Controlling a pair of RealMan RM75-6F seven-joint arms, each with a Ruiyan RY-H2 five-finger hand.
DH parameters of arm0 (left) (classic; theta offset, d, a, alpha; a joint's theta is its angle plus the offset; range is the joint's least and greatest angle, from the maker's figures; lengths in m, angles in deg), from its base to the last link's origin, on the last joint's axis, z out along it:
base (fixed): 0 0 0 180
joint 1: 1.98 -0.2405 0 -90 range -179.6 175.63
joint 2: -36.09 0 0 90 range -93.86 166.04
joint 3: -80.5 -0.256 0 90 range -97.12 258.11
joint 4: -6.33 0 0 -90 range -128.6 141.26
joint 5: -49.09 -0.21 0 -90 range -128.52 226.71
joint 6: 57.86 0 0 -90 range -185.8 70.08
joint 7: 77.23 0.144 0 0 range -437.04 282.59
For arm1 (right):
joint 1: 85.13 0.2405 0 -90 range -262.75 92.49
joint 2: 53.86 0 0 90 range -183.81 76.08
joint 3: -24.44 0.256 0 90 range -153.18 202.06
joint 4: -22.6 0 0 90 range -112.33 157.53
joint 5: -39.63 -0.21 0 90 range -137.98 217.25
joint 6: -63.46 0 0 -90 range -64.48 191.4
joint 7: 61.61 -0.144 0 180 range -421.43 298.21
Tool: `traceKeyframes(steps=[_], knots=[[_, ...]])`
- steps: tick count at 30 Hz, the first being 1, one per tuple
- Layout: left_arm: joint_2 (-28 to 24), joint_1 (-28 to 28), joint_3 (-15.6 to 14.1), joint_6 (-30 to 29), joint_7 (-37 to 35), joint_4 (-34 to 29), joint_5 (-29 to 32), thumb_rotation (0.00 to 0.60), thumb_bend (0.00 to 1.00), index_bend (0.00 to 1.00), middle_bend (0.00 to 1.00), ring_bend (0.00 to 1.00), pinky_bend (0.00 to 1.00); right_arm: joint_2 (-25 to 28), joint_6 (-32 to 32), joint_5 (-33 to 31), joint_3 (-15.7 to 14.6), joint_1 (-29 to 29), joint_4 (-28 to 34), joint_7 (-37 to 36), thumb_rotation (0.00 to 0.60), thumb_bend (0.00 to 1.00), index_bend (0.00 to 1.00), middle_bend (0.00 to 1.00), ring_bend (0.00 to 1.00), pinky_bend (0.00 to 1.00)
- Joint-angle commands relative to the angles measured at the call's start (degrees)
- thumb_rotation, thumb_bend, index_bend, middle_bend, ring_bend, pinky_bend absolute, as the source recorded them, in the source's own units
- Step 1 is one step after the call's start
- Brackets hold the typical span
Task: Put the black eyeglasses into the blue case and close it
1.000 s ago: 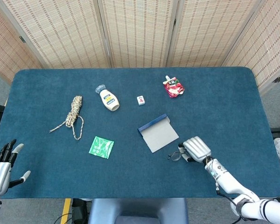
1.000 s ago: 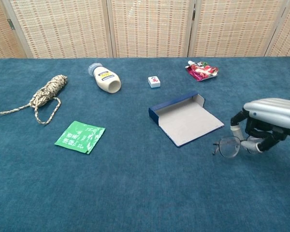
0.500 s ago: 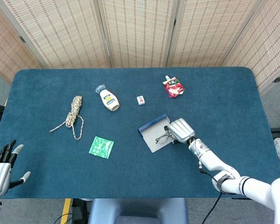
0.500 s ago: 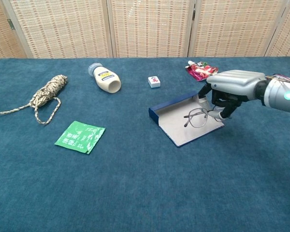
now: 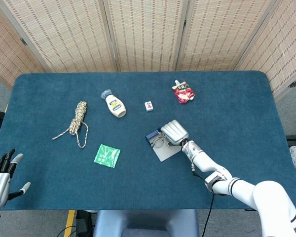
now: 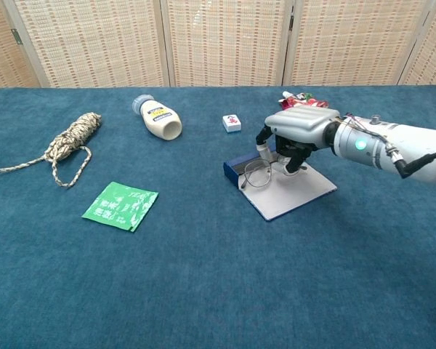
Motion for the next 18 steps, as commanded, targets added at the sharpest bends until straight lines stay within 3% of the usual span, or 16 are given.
traceKeyframes(steps=[1,5,8,12,18], knots=[[0.1,0.0,0.0,0.2,-0.2,0.2,0.1,0.6,0.25,0.15,0.04,0.08,0.26,-0.9,0.9,0.0,-0.1,0.4,-0.8,-0.3,0.6,0.36,0.11,0.91,1.0,0.99],[0.2,-0.1,-0.1,0.3,-0.7,0.4,0.0,0.6,0.25,0.14,0.04,0.08,0.26,-1.2,1.6,-0.2,-0.2,0.4,-1.0,-0.3,0.6,0.35,0.0,0.9,1.0,0.99],[0.2,-0.1,-0.2,0.3,-1.0,0.7,0.0,0.6,0.25,0.15,0.04,0.08,0.26,-0.8,2.7,0.0,-0.4,0.1,-0.6,-0.5,0.6,0.34,0.0,0.9,1.0,0.99],[0.1,-0.1,-0.3,0.7,-2.0,0.7,0.0,0.6,0.25,0.15,0.04,0.08,0.26,-0.6,4.9,0.0,-0.7,-0.7,-0.4,0.0,0.6,0.26,0.0,0.89,1.0,0.99],[0.1,0.0,-0.6,1.1,-2.9,0.6,-0.4,0.6,0.25,0.14,0.04,0.08,0.26,-1.3,3.9,-1.3,-0.8,-0.5,-1.8,3.0,0.6,0.21,0.0,0.89,1.0,0.99]])
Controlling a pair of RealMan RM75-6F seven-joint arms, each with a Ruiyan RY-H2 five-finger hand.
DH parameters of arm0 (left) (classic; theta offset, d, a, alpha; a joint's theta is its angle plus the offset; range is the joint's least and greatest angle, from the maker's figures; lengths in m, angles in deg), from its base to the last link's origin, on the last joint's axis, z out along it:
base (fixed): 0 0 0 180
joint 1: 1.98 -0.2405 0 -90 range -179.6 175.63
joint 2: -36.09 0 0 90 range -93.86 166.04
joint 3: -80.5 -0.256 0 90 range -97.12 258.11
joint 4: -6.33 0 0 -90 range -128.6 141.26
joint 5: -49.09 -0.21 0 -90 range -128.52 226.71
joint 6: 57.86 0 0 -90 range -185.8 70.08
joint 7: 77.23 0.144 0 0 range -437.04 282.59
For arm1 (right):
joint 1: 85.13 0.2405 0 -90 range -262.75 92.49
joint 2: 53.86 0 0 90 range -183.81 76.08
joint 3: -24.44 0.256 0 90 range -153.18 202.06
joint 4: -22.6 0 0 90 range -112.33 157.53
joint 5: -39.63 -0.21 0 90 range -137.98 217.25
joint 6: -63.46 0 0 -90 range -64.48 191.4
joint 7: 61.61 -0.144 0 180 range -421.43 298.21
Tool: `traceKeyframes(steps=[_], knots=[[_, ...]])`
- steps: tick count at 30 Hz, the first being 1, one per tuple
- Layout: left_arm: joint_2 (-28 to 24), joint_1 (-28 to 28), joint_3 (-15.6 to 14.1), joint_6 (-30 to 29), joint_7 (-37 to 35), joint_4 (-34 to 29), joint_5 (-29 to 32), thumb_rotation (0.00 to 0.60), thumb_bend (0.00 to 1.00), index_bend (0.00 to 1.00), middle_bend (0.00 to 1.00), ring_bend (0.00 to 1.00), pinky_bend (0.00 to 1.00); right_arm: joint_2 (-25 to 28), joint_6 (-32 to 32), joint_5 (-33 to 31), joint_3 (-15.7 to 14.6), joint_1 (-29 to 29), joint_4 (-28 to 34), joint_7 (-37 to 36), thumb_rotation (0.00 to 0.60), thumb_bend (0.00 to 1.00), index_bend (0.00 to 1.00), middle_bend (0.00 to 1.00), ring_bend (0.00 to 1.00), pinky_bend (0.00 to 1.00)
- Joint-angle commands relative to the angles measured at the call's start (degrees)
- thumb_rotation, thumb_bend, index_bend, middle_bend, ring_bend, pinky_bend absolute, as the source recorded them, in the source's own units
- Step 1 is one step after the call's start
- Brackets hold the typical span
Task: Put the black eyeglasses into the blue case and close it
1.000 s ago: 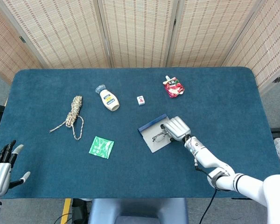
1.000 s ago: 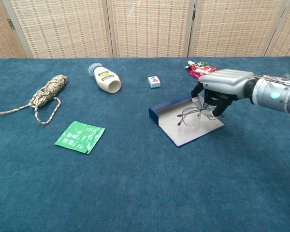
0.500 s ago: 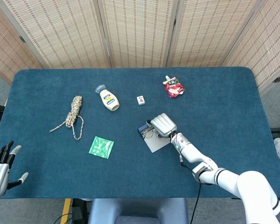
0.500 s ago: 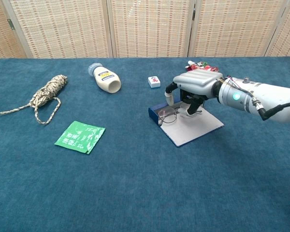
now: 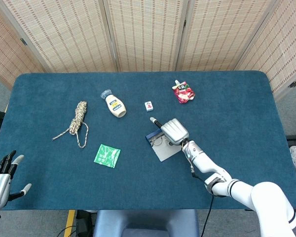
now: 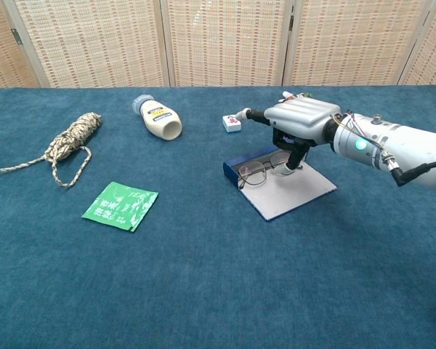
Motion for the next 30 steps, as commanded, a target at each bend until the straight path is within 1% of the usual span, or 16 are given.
traceKeyframes(steps=[1,5,14,23,26,30], knots=[[0.0,0.0,-0.1,0.1,-0.5,-0.1,-0.1,0.6,0.25,0.14,0.04,0.08,0.26,-0.6,-0.9,-1.1,0.1,0.2,-1.1,1.4,0.6,0.21,0.0,0.89,1.0,0.99],[-0.1,0.0,-0.2,0.3,-0.5,-0.1,0.0,0.6,0.25,0.14,0.04,0.08,0.26,-1.9,-1.8,-2.0,0.4,0.8,-3.1,2.5,0.6,0.21,0.0,0.89,1.0,0.99],[-0.4,-0.1,-0.2,0.6,-0.6,-0.3,0.3,0.6,0.25,0.14,0.04,0.08,0.26,-6.6,-4.1,-3.8,1.6,3.3,-9.7,3.4,0.6,0.21,0.0,0.89,1.0,0.99],[-0.8,-0.3,-0.2,0.6,-1.0,-0.3,0.6,0.6,0.25,0.14,0.04,0.08,0.26,-10.6,-4.9,-4.7,3.1,5.8,-16.1,1.4,0.6,0.21,0.0,0.89,1.0,0.99],[-0.8,-0.4,-0.2,0.5,-1.2,-0.1,0.7,0.6,0.25,0.14,0.04,0.08,0.26,-10.6,-4.2,-4.3,2.9,5.6,-16.2,0.2,0.6,0.21,0.0,0.89,1.0,0.99],[-0.8,-0.4,-0.2,0.7,-1.6,0.1,0.8,0.6,0.25,0.14,0.04,0.08,0.26,-8.7,-1.3,-2.9,1.6,3.5,-13.3,-2.6,0.6,0.21,0.0,0.87,1.0,0.99]])
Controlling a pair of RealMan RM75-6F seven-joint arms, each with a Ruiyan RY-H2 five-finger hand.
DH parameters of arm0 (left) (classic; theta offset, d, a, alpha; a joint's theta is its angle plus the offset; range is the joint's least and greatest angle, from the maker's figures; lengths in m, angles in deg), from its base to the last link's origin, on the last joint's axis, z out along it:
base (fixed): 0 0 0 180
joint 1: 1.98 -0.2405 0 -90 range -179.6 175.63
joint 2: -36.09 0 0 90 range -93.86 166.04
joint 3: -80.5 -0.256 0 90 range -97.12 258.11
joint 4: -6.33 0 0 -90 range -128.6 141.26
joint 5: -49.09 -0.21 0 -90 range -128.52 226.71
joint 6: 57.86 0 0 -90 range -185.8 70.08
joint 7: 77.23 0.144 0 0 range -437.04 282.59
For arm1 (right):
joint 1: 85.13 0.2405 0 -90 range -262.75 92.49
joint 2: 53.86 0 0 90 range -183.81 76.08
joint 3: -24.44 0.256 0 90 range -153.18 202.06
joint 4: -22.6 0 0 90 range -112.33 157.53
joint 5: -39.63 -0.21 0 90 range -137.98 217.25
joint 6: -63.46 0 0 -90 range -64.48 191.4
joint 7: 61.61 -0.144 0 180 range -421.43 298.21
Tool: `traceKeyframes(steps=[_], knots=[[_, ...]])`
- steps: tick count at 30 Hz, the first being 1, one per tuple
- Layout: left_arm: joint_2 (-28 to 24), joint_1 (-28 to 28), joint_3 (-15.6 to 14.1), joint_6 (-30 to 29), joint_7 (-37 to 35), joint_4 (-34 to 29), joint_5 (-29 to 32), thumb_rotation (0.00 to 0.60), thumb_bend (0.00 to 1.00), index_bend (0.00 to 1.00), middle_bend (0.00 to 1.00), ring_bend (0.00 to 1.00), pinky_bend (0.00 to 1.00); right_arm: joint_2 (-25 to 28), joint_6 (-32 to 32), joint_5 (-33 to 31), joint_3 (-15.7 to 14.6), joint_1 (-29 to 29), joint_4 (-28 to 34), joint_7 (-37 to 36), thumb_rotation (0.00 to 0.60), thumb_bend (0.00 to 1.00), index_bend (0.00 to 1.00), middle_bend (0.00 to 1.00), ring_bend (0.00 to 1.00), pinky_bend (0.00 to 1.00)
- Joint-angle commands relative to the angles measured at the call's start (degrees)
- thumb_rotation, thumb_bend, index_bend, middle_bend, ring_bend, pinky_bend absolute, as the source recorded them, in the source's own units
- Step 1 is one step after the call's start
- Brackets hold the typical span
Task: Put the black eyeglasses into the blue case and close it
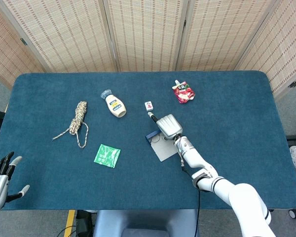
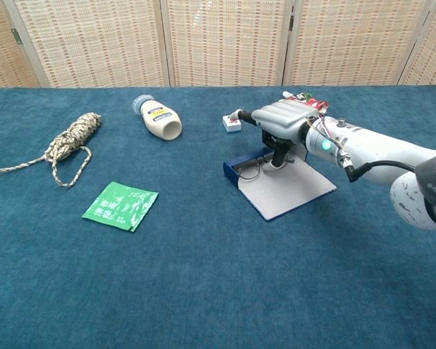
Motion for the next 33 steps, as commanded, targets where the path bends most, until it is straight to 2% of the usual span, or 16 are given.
traceKeyframes(steps=[1,8,10,14,18,22,33], knots=[[0.0,0.1,0.0,0.0,-0.2,0.1,-0.1,0.6,0.25,0.14,0.04,0.08,0.26,2.0,3.1,1.4,-1.2,-2.1,3.1,-2.3,0.6,0.21,0.0,0.87,1.0,0.99],[0.1,0.0,0.0,-0.6,-0.5,0.1,-1.1,0.6,0.25,0.14,0.04,0.08,0.26,9.5,14.7,6.8,-5.5,-8.9,12.9,-5.6,0.6,0.21,0.0,0.87,1.0,0.99],[0.2,0.1,-0.1,-0.6,-0.5,0.0,-1.2,0.6,0.25,0.14,0.04,0.08,0.26,11.2,16.7,7.8,-6.8,-10.6,14.7,-5.5,0.6,0.21,0.03,0.87,1.0,0.99],[0.2,0.2,-0.2,-0.6,-0.6,-0.3,-1.8,0.6,0.25,0.14,0.03,0.08,0.26,13.9,20.4,9.2,-9.2,-14.3,17.5,-5.6,0.6,0.21,0.17,0.87,1.0,0.99],[0.1,0.2,-0.2,-0.8,-0.5,-0.5,-1.9,0.6,0.25,0.13,0.03,0.08,0.26,14.4,22.8,10.2,-11.1,-17.4,16.6,-6.7,0.6,0.21,0.25,0.87,1.0,0.99],[0.4,0.4,-0.3,-0.5,-0.3,-0.8,-2.4,0.6,0.25,0.13,0.03,0.08,0.26,13.4,21.6,10.0,-12.0,-18.8,13.7,-7.2,0.6,0.21,0.27,0.87,1.0,0.99],[0.5,0.4,-0.4,-0.2,-0.2,-0.8,-1.9,0.6,0.25,0.13,0.03,0.08,0.26,9.5,18.7,9.9,-11.3,-18.4,6.4,-8.6,0.6,0.19,0.29,0.89,1.0,0.99]])
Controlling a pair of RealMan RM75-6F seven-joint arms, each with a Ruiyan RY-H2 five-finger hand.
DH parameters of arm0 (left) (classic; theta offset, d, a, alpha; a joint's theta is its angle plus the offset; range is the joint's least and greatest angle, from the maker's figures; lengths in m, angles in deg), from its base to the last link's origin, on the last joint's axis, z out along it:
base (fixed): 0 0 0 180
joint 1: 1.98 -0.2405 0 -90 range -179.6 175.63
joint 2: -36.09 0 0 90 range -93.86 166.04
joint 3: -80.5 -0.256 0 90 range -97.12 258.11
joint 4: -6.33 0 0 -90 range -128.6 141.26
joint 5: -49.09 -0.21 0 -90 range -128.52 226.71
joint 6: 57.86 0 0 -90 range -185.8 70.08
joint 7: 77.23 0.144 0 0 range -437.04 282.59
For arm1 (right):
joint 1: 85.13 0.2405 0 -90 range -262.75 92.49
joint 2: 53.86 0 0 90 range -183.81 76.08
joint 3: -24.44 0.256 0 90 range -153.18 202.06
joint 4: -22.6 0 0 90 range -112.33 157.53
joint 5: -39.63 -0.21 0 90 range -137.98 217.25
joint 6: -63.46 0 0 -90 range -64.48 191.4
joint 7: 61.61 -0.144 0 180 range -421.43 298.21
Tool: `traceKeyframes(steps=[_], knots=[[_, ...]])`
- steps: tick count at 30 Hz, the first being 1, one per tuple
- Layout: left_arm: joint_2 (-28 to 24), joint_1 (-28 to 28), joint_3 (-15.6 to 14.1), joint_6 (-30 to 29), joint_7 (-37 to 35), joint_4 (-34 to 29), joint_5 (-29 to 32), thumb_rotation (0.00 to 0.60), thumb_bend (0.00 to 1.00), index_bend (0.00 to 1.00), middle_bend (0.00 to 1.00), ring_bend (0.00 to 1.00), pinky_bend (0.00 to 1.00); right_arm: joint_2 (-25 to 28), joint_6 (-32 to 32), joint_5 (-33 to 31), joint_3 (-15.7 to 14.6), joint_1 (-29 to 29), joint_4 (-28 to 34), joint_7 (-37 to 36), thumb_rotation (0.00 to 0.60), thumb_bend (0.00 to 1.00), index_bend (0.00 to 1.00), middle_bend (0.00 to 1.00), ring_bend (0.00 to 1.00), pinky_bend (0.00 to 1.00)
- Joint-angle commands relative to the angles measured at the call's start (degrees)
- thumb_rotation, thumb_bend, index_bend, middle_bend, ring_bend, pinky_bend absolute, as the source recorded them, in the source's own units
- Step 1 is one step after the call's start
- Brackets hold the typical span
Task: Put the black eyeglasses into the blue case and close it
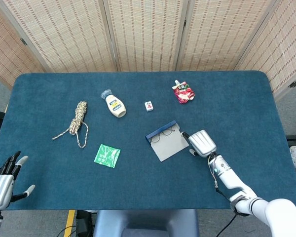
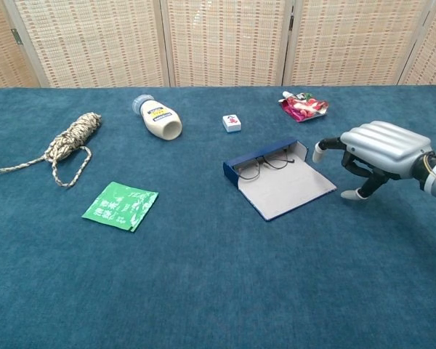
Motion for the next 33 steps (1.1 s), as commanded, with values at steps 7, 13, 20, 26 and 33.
traceKeyframes(steps=[7,13,20,26,33], knots=[[0.2,-0.1,0.0,0.1,-0.1,0.3,0.4,0.6,0.25,0.13,0.03,0.08,0.26,-2.5,-1.3,0.8,0.7,1.3,-3.7,-1.3,0.6,0.19,0.29,0.89,1.0,0.99],[0.3,-0.1,0.0,0.2,-0.3,0.5,0.4,0.6,0.25,0.13,0.03,0.08,0.26,-3.3,-1.9,1.4,0.4,1.6,-4.8,-1.3,0.6,0.19,0.29,0.89,1.0,0.99],[0.4,-0.1,-0.1,0.3,-0.5,0.8,0.5,0.6,0.25,0.13,0.03,0.08,0.26,-3.8,-1.9,1.8,0.3,1.6,-5.5,-1.5,0.6,0.19,0.29,0.89,1.0,0.99],[0.4,-0.2,-0.1,0.2,-0.7,0.9,0.4,0.6,0.25,0.13,0.03,0.08,0.26,-4.8,-2.1,2.0,0.6,2.1,-6.7,-1.5,0.6,0.19,0.3,0.89,1.0,0.99],[0.5,-0.3,-0.2,0.1,-1.0,1.2,0.4,0.6,0.25,0.13,0.03,0.08,0.26,-6.0,-1.7,2.5,0.5,2.2,-8.6,-2.3,0.6,0.27,0.33,0.89,1.0,0.99]])
